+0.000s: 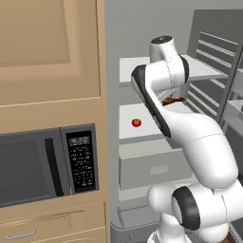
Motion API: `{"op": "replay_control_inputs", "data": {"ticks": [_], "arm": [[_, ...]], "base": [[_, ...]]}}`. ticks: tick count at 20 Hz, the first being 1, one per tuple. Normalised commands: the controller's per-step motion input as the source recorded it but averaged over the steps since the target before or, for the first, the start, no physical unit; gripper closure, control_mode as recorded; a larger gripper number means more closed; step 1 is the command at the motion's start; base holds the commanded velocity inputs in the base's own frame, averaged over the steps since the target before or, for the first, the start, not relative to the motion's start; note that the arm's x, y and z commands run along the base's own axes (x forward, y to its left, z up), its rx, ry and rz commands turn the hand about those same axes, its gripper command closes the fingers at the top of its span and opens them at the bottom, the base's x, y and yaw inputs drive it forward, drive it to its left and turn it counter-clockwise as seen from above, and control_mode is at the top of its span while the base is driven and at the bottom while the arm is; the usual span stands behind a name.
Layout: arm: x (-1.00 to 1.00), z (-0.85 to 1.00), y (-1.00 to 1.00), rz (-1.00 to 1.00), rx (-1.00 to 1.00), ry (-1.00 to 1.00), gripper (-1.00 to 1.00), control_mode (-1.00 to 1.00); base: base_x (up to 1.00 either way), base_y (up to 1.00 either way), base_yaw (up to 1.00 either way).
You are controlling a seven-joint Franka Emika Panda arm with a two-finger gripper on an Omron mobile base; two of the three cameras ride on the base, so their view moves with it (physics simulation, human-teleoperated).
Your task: Place one tomato and one chicken drumstick in each tupperware on the nearby counter, to pack two identical lunches.
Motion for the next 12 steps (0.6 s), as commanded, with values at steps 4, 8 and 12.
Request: {"op": "replay_control_inputs", "data": {"ticks": [4,8,12], "arm": [[-0.59,-0.57,-0.07,0.00,-0.03,0.06,1.00,-1.00],[-0.39,-0.40,-0.45,0.00,0.00,0.00,1.00,-1.00],[-0.46,-0.24,-0.16,0.00,0.00,-0.13,1.00,-1.00]], "base": [[0.00,0.00,0.00],[0.00,0.00,0.00],[0.00,0.00,0.00]]}}
